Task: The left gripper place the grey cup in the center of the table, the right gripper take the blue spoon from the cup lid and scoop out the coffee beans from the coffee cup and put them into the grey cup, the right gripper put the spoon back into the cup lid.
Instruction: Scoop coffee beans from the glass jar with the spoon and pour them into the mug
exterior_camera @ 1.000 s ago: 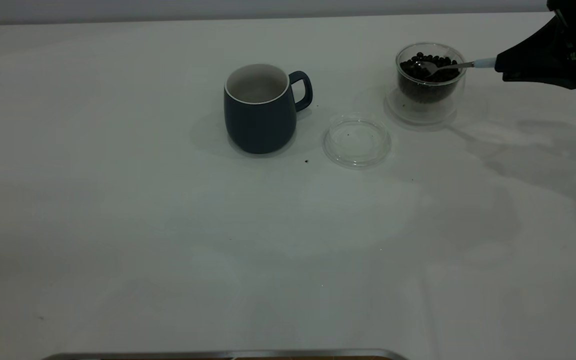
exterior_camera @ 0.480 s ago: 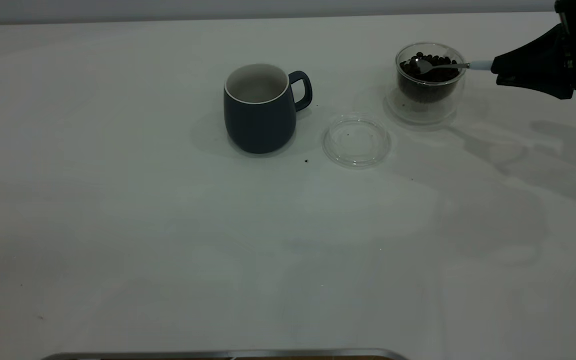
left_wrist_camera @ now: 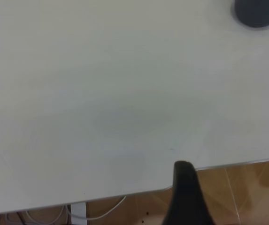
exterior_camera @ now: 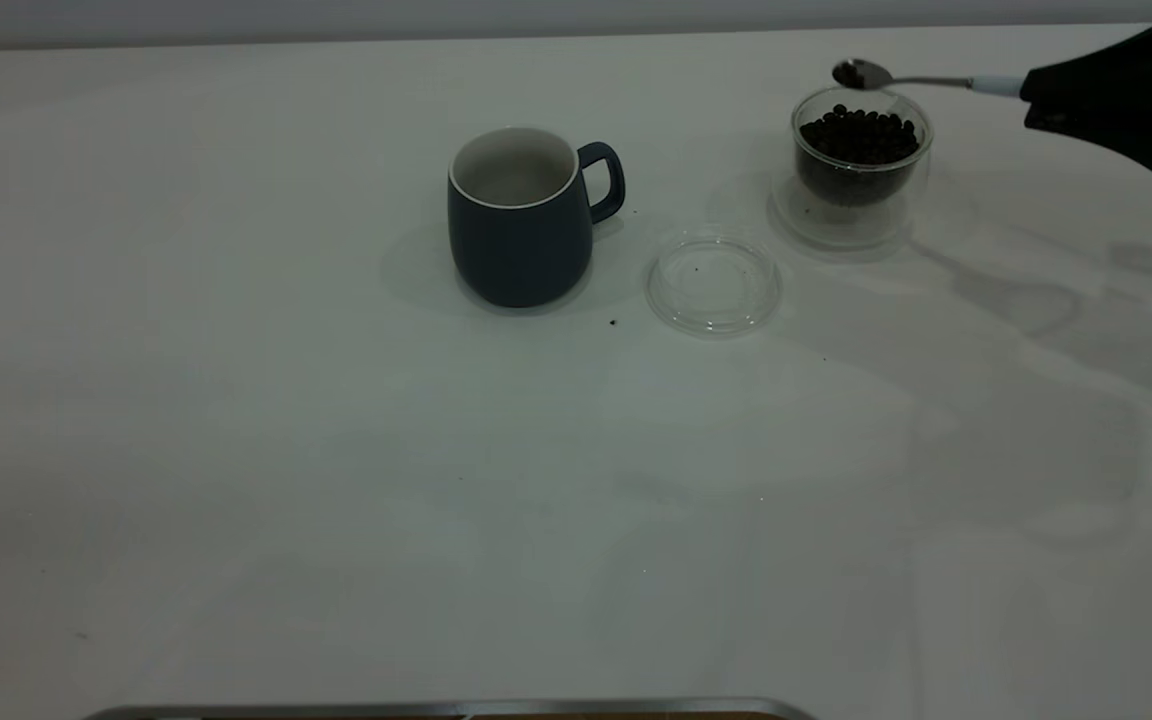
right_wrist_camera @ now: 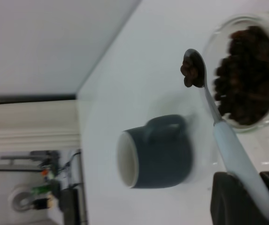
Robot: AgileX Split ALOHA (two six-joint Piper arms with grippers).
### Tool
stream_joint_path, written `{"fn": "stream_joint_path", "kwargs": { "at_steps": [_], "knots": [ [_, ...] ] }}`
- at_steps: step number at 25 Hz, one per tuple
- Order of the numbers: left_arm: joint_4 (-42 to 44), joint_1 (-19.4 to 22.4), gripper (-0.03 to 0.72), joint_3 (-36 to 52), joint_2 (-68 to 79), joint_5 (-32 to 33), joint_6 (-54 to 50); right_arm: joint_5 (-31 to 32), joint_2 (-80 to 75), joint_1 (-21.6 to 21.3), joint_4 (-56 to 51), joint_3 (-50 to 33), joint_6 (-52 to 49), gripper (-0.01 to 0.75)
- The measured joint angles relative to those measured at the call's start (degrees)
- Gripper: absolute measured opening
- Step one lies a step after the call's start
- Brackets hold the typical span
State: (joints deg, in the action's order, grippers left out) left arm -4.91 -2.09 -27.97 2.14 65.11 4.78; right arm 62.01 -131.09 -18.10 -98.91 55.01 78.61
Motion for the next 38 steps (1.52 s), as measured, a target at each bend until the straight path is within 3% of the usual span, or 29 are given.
{"fn": "stream_joint_path", "kwargs": {
  "at_steps": [10, 22, 38],
  "knots": [
    [0.0, 0.0, 0.592, 0.0, 0.0, 0.0, 0.0, 2.74, 0.0, 2.25, 0.05, 0.0, -0.97, 0.112],
    [0.0, 0.0, 0.592, 0.0, 0.0, 0.0, 0.0, 2.83, 0.0, 15.97, -3.79, 0.66, -3.23, 0.112],
    [0.0, 0.0, 0.592, 0.0, 0.0, 0.0, 0.0, -9.48, -0.06, 28.58, -3.62, 8.44, -6.65, 0.112]
  ]
}}
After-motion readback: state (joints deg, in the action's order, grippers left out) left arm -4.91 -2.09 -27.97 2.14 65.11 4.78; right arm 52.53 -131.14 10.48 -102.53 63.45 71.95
